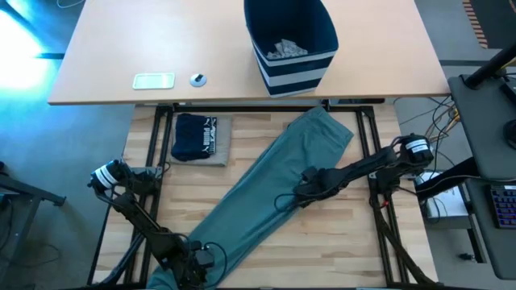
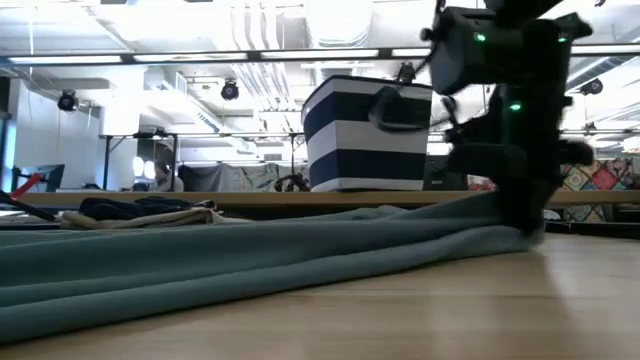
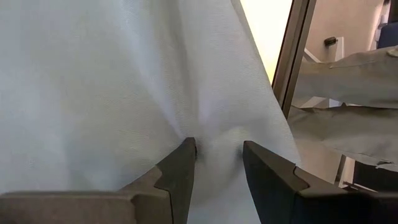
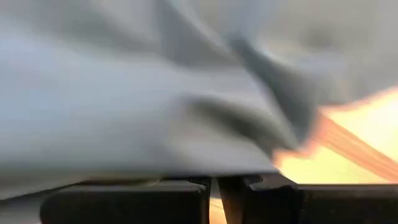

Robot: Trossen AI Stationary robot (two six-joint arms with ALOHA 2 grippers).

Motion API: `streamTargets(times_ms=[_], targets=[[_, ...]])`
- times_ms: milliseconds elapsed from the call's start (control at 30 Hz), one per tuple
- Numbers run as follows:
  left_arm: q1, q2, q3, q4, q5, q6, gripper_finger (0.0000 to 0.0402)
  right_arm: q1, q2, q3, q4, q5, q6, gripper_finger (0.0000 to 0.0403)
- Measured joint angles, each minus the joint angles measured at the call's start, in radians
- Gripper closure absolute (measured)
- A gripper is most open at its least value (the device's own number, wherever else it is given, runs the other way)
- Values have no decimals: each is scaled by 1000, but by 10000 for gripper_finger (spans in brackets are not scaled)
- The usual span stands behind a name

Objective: Fold Laundry from Bin
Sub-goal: Fold the gray pants

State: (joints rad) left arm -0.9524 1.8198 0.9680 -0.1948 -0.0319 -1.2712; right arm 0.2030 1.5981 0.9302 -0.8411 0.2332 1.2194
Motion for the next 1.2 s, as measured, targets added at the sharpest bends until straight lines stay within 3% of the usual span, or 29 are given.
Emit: streamTargets(times_ms=[300, 533, 700, 800, 933, 1033, 1133, 1200], targets=[[0, 0, 0, 0, 0, -2, 276, 13, -136, 0, -243, -84, -70, 390], [2, -7, -1, 16, 51, -3, 276, 13, -228, 0, -230, -266, -308, 390], [10, -80, -6, 141, 129, -34, 276, 30, -264, -2, -152, -317, -430, 390], [29, -163, -1, 201, 92, -17, 276, 49, -293, -2, -30, -343, -475, 390], [87, -274, -2, 145, -43, 73, 276, 75, -321, -2, 38, -411, -498, 390], [180, -324, -1, 71, -123, 157, 276, 78, -329, -2, 21, -277, -459, 390], [289, -316, -2, 8, -141, 226, 276, 54, -319, -2, 57, -123, -460, 390], [360, -290, -2, -5, -144, 250, 276, 25, -301, -2, 108, -78, -475, 390]])
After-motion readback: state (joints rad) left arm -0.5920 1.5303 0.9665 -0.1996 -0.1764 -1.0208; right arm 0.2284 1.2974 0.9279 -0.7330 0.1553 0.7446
